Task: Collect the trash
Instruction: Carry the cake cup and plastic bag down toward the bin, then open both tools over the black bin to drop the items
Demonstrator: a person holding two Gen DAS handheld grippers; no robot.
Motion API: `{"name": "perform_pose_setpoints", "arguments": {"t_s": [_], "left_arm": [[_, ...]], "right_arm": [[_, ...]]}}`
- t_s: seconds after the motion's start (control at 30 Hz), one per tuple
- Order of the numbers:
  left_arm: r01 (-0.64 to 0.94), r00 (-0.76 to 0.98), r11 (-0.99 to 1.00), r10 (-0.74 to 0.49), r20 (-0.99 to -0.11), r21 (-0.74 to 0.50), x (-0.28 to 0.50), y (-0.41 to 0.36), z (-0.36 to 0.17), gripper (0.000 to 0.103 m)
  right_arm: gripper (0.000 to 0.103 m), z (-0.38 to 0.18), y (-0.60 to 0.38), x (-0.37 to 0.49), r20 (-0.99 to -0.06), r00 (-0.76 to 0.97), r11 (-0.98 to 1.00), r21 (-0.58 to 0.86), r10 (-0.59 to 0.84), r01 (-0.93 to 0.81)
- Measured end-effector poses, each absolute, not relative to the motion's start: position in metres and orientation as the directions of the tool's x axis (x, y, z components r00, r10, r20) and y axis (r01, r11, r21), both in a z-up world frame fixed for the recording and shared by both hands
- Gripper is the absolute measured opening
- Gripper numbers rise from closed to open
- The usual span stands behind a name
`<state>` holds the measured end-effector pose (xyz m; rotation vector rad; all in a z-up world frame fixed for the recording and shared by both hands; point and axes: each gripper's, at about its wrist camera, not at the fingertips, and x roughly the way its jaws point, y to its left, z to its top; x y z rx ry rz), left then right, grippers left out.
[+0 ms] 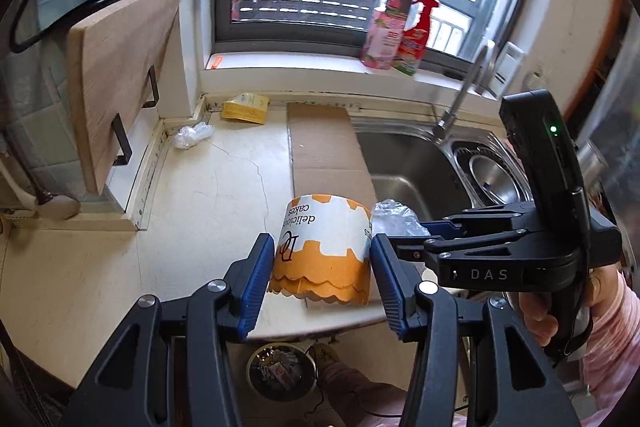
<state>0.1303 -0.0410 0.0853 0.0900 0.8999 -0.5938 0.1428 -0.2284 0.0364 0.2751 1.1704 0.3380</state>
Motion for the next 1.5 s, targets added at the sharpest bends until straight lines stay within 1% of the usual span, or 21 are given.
{"name": "perform_pose_setpoints", "arguments": {"t_s": [0.17,0.33,0.43,0.6,0.67,0.77,0.87,1.07,1.17,1.3,1.4,1.43,1.47,1.5], "left_arm": [[0.56,0.44,0.81,-0.469,-0.766,-0.175,0.072,-0.025,0.078,0.048],[0.575,0.402,0.796,-0.478,-0.781,-0.191,0.032,-0.012,0.059,0.048],[0.562,0.368,0.799,-0.471,-0.802,-0.211,0.015,-0.002,0.039,0.048],[0.519,0.332,0.825,-0.435,-0.837,-0.223,0.004,0.013,-0.006,0.049],[0.484,0.306,0.844,-0.409,-0.859,-0.23,0.004,0.019,-0.035,0.049],[0.444,0.293,0.872,-0.359,-0.886,-0.207,0.005,0.025,-0.082,0.049],[0.412,0.275,0.892,-0.316,-0.908,-0.186,0.008,0.027,-0.132,0.049],[0.298,0.171,0.928,-0.283,-0.944,-0.224,0.025,0.045,-0.261,0.049],[0.233,0.128,0.948,-0.249,-0.96,-0.215,0.036,0.058,-0.327,0.05],[0.174,0.09,0.96,-0.236,-0.968,-0.218,0.046,0.069,-0.391,0.05],[0.176,0.075,0.968,-0.197,-0.978,-0.181,0.052,0.069,-0.43,0.054],[0.176,0.061,0.97,-0.182,-0.981,-0.169,0.053,0.069,-0.442,0.06],[0.178,0.053,0.97,-0.175,-0.983,-0.164,0.054,0.068,-0.451,0.068],[0.18,0.053,0.971,-0.167,-0.985,-0.155,0.055,0.066,-0.458,0.071]], "right_arm": [[0.03,0.029,-0.213,0.089,-0.85,0.325,0.909,0.403,0.414,-0.106],[0.03,0.012,-0.193,0.047,-0.859,0.284,0.904,0.411,0.427,-0.117],[0.03,-0.004,-0.182,0.032,-0.866,0.251,0.902,0.416,0.432,-0.117],[0.03,-0.051,-0.166,0.016,-0.886,0.183,0.904,0.41,0.426,-0.117],[0.03,-0.071,-0.16,0.014,-0.892,0.163,0.906,0.406,0.421,-0.116],[0.03,-0.113,-0.151,0.011,-0.899,0.144,0.909,0.398,0.413,-0.124],[0.03,-0.166,-0.142,0.009,-0.909,0.126,0.915,0.383,0.398,-0.127],[0.031,-0.281,-0.131,0.015,-0.932,0.062,0.933,0.351,0.356,-0.086],[0.032,-0.337,-0.129,0.019,-0.938,0.034,0.938,0.343,0.345,-0.054],[0.033,-0.406,-0.122,0.023,-0.949,-0.003,0.948,0.316,0.316,-0.035],[0.033,-0.44,-0.115,0.027,-0.953,-0.007,0.952,0.304,0.304,-0.031],[0.033,-0.45,-0.113,0.028,-0.956,-0.006,0.956,0.293,0.293,-0.033],[0.036,-0.46,-0.112,0.029,-0.957,-0.007,0.956,0.292,0.291,-0.032],[0.04,-0.467,-0.112,0.029,-0.955,-0.01,0.955,0.296,0.296,-0.029]]}}
